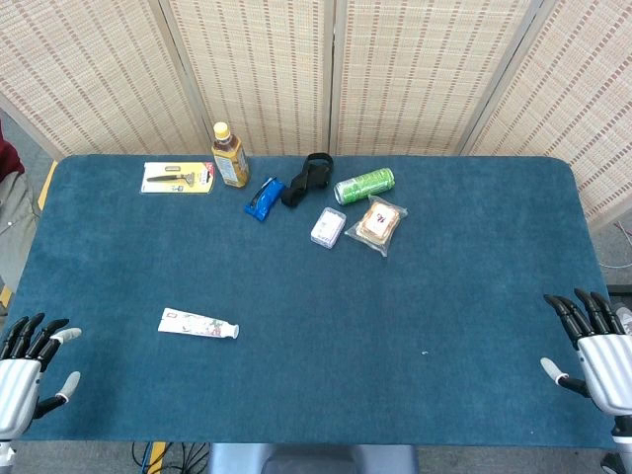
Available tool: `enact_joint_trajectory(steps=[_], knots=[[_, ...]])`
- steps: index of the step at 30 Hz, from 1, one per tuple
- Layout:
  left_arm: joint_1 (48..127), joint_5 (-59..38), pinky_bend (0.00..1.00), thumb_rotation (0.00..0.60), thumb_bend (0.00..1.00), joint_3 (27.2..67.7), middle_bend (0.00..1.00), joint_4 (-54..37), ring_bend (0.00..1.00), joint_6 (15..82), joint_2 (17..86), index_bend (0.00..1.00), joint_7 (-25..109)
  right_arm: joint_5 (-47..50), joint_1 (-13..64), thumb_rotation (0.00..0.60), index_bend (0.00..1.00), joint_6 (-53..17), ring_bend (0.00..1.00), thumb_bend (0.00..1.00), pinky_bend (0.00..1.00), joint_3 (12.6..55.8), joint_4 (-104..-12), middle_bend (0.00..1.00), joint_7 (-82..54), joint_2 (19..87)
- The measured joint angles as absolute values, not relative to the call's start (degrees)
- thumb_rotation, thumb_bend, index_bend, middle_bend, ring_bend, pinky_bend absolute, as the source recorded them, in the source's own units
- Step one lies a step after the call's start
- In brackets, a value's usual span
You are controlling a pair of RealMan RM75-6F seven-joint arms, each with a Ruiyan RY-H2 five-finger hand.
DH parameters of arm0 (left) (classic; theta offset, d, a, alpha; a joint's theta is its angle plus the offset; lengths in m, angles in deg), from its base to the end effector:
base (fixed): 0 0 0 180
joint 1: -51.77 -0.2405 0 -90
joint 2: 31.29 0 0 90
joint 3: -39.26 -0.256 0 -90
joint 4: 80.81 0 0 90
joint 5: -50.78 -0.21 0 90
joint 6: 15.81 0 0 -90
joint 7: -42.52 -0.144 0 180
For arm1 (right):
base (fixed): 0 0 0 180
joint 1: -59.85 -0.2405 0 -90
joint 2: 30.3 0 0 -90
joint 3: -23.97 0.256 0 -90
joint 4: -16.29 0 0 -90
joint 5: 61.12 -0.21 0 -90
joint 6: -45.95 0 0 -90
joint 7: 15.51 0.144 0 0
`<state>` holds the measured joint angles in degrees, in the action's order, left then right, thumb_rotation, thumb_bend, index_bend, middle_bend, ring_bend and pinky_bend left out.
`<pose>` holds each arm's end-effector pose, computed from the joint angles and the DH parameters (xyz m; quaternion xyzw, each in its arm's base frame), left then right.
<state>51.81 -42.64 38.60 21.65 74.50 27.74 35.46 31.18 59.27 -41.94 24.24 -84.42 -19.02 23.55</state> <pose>-0.2785 0.1416 0.1697 -0.6150 -0.3655 -0.3884 0.5808 -0.2921 -0.1477 0.1952 0.6293 -0.3569 0.3604 0.5889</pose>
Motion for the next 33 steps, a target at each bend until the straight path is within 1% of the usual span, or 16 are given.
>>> enact_joint_trajectory(steps=[7, 13, 18, 22, 24, 29, 33], knots=[[53.28, -42.35, 0.02, 0.6, 0.28, 38.98, 0.17, 21.05, 0.06, 72.44, 27.92, 0.26, 35.08, 31.31, 59.27, 0.6, 0.14, -42.43, 0.0, 0.13, 0.07, 24.56, -85.18, 0.19, -19.61, 23.21], [55.92, -42.59, 0.02, 0.6, 0.28, 39.49, 0.17, 20.35, 0.06, 68.94, 27.92, 0.25, 35.51, 31.42, 59.13, 0.6, 0.14, -43.57, 0.0, 0.13, 0.06, 25.49, -86.29, 0.19, -20.55, 22.22], [59.94, -43.09, 0.02, 0.6, 0.28, 39.91, 0.17, 19.71, 0.07, 63.16, 28.18, 0.24, 34.56, 31.6, 58.9, 0.6, 0.14, -44.62, 0.0, 0.13, 0.07, 26.57, -88.3, 0.19, -22.85, 20.6], [63.29, -42.97, 0.02, 0.6, 0.23, 40.22, 0.17, 19.28, 0.07, 57.95, 29.3, 0.23, 33.14, 31.2, 58.55, 0.6, 0.14, -44.9, 0.0, 0.13, 0.07, 27.42, -89.81, 0.19, -24.24, 19.78], [65.13, -42.28, 0.02, 0.6, 0.22, 40.44, 0.17, 18.95, 0.07, 54.76, 30.2, 0.23, 31.95, 30.76, 58.26, 0.6, 0.14, -44.41, 0.0, 0.13, 0.06, 27.66, -90.26, 0.19, -24.55, 19.52], [69.16, -38.25, 0.02, 0.6, 0.22, 41.67, 0.17, 17.41, 0.07, 49.07, 34.35, 0.23, 27.14, 29.78, 57.73, 0.6, 0.14, -43.45, 0.0, 0.13, 0.07, 28.0, -90.77, 0.19, -24.85, 19.13], [71.64, -34.37, 0.02, 0.6, 0.22, 42.82, 0.17, 16.02, 0.07, 45.89, 37.59, 0.27, 23.46, 29.18, 57.49, 0.6, 0.14, -42.89, 0.0, 0.13, 0.07, 28.14, -90.68, 0.19, -24.76, 19.08]])
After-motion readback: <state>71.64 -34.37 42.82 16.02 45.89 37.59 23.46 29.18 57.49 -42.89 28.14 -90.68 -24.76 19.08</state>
